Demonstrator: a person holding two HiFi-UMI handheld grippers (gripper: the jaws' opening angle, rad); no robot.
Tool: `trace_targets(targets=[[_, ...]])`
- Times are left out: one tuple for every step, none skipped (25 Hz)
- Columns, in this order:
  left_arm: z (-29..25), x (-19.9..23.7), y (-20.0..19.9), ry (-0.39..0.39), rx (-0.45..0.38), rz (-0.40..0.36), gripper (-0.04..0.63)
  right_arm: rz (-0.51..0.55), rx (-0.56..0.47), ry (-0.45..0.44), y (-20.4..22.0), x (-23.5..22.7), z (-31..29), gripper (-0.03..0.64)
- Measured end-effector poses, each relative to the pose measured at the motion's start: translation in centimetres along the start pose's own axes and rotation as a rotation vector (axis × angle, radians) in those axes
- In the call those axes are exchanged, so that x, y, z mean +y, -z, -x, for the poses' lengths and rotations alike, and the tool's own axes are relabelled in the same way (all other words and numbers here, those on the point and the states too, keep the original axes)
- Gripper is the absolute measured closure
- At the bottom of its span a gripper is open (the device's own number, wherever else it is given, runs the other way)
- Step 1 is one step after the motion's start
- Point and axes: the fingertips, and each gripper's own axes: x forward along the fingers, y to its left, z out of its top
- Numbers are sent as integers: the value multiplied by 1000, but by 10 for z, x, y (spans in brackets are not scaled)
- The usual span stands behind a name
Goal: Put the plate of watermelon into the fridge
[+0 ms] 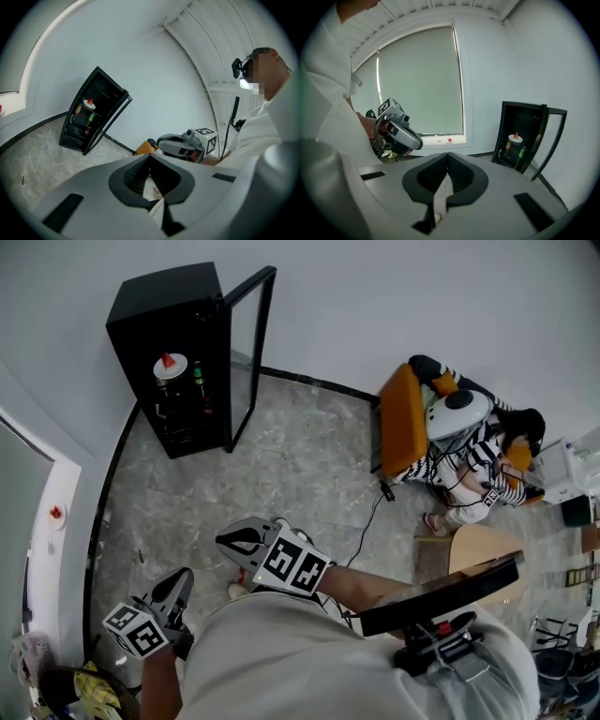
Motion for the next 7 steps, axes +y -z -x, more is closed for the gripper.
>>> trace_targets(targets=[[0,0,0,-3,-1,2,583,0,1,-1,1,1,0,601],[0,1,0,-5,-2,3,583,0,2,-3,1,1,-1,601],[0,2,0,-6,-3,3,583,-1,3,-6,2,1,-2,601],[-1,3,0,-7,-3,2,583,-3,4,-8,2,1,-2,601],[-1,4,0,-7,-4,0,583,-4,4,-10,2,1,-3,601],[-1,5,0,-6,-4,-2,583,-6,3,-13,2,0,-4,601],[-1,7,0,-5,-4,-4,583,-8,3,-15,1,-1,-5,601]])
